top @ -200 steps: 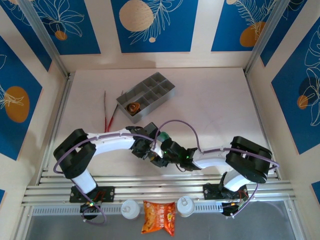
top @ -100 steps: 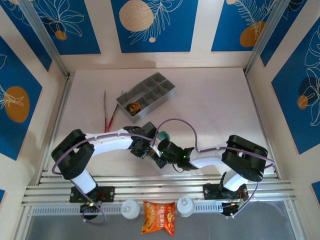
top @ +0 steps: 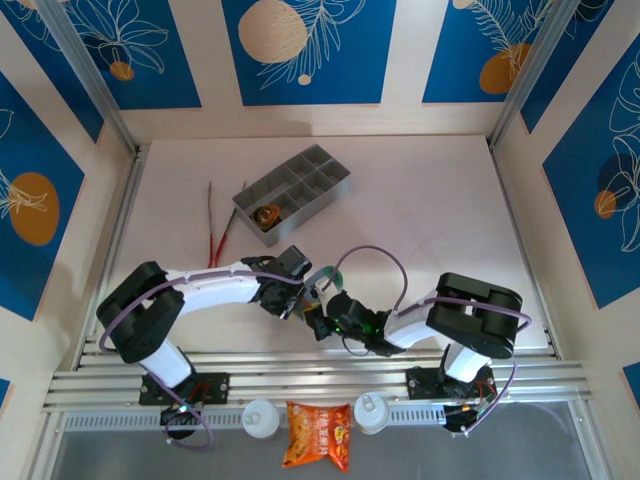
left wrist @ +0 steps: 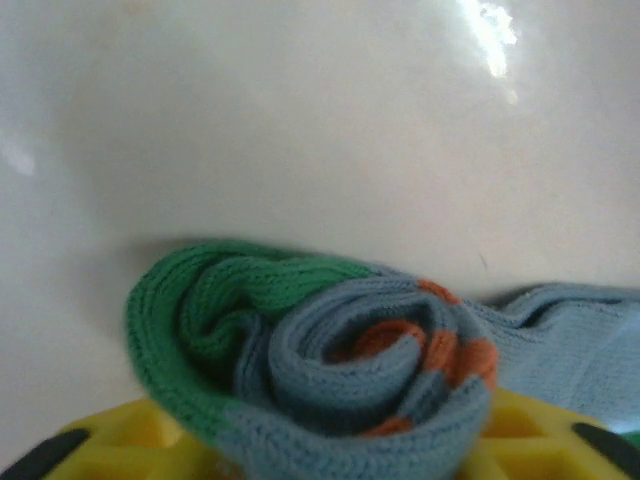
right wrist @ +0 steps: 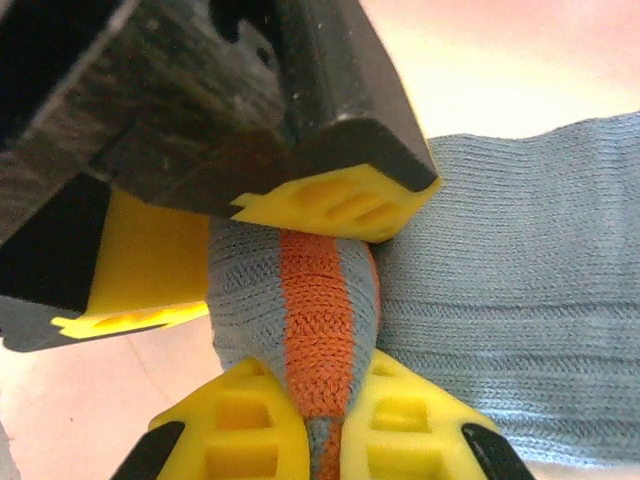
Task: Roll the socks
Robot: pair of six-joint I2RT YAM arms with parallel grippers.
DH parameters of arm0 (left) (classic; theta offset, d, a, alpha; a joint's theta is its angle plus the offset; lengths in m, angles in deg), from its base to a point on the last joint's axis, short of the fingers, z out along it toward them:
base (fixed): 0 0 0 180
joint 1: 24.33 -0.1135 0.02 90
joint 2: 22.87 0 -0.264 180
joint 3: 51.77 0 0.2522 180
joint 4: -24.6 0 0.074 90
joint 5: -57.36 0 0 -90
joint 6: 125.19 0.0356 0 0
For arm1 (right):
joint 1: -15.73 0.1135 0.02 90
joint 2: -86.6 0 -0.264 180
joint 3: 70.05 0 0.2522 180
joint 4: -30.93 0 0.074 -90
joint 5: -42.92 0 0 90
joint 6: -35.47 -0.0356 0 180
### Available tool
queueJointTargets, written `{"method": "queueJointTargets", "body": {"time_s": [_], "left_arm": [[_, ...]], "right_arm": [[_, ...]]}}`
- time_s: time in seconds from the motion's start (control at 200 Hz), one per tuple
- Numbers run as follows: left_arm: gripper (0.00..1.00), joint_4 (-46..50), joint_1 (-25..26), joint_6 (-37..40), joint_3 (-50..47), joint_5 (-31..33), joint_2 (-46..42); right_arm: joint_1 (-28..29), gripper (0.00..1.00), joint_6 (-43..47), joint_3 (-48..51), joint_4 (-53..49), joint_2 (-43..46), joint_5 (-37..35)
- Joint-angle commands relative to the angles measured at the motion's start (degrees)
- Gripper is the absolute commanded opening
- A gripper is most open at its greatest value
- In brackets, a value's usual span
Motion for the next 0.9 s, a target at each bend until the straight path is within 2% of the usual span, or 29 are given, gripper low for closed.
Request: {"method": "queueJointTargets", "body": {"time_s": [0.0,0.09,0.155,0.365,0.44,0.555,0.635,0.84,0.895], "left_arm": [[0.62,6.6,-1.3,3.0,-1.5,-3.0,-1.4],[0.76,7.7,-3.2,7.8,-0.3,-2.3,-3.3],[0.80,8.5,-4.6,12.2,0.2,-2.1,-4.7],[0.78,13.4,-7.2,28.4,-0.8,2.9,-12.9],[0.76,9.9,-8.2,31.4,-4.6,2.3,-17.2],[0.70,2.1,-9.4,32.1,-10.5,0.5,-22.4],[0.70,-0.8,-9.6,30.9,-12.7,-0.8,-23.2],[0.72,-9.6,-9.3,30.5,-13.0,-5.4,-17.8],[0.69,-11.4,-9.1,31.2,-12.6,-6.3,-16.1]], "right_arm": [[1.3,0.00,-4.9,5.9,-17.4,-7.6,1.5],[2.3,0.00,-6.4,6.5,-16.2,-9.3,1.7],[3.1,0.00,-7.6,6.8,-15.2,-10.8,1.9],[4.0,0.00,-10.9,7.7,-11.8,-15.6,3.0],[4.1,0.00,-12.5,8.2,-10.3,-16.9,3.3],[3.9,0.00,-14.0,9.5,-4.9,-19.5,5.2],[3.4,0.00,-13.9,9.4,-1.5,-21.9,8.2],[2.4,0.00,-14.3,8.6,4.1,-26.4,13.6],[2.3,0.00,-14.5,8.4,4.2,-26.8,13.9]]}}
